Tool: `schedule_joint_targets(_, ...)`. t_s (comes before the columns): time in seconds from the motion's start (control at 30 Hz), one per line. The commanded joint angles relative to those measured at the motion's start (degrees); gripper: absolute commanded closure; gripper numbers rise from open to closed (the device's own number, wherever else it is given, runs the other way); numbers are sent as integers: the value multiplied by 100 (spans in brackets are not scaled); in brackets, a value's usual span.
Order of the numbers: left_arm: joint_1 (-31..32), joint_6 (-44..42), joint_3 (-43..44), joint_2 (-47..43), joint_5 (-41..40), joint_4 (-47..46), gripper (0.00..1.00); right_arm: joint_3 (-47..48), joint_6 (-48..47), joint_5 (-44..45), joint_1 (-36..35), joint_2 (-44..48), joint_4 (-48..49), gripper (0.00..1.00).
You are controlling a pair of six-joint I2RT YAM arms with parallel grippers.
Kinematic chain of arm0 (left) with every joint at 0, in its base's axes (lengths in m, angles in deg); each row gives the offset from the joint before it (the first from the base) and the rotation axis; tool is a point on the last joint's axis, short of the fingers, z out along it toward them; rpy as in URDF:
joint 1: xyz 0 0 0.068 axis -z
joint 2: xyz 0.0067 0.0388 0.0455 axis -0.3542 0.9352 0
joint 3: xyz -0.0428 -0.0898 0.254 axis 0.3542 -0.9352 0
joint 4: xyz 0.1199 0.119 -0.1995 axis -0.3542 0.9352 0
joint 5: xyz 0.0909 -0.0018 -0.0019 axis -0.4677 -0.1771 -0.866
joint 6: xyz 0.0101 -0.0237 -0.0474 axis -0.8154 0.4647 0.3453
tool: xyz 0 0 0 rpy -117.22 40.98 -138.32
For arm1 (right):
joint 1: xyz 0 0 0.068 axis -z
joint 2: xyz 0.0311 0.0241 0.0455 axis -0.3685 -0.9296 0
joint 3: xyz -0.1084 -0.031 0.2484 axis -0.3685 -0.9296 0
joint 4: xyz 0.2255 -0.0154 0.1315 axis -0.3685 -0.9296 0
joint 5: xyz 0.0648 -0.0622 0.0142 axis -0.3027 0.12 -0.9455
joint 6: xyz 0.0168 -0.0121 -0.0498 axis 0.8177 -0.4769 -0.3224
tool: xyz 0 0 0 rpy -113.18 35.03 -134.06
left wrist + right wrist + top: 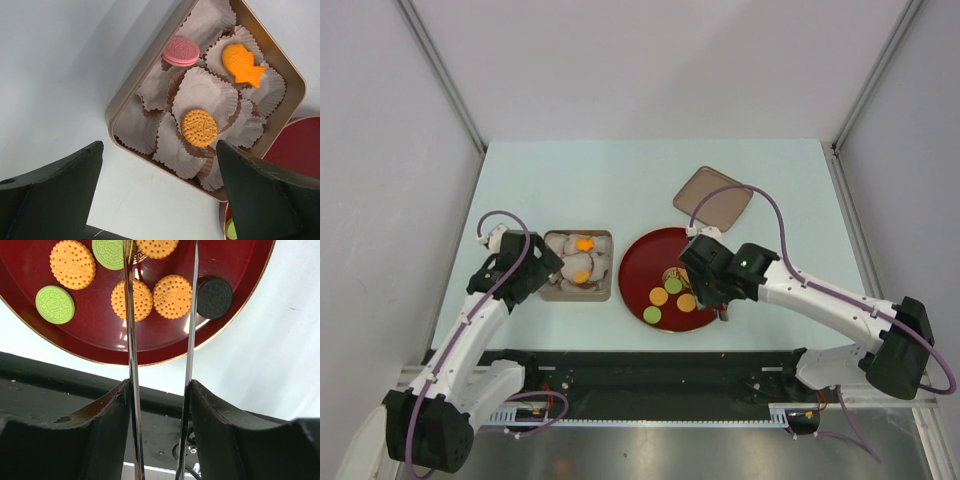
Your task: Pack the cookies
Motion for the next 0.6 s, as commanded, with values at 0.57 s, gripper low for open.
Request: schedule_joint_targets(0.57,-26,0,-9,-15,90,-158,0,47,7,42,29,468,553,74)
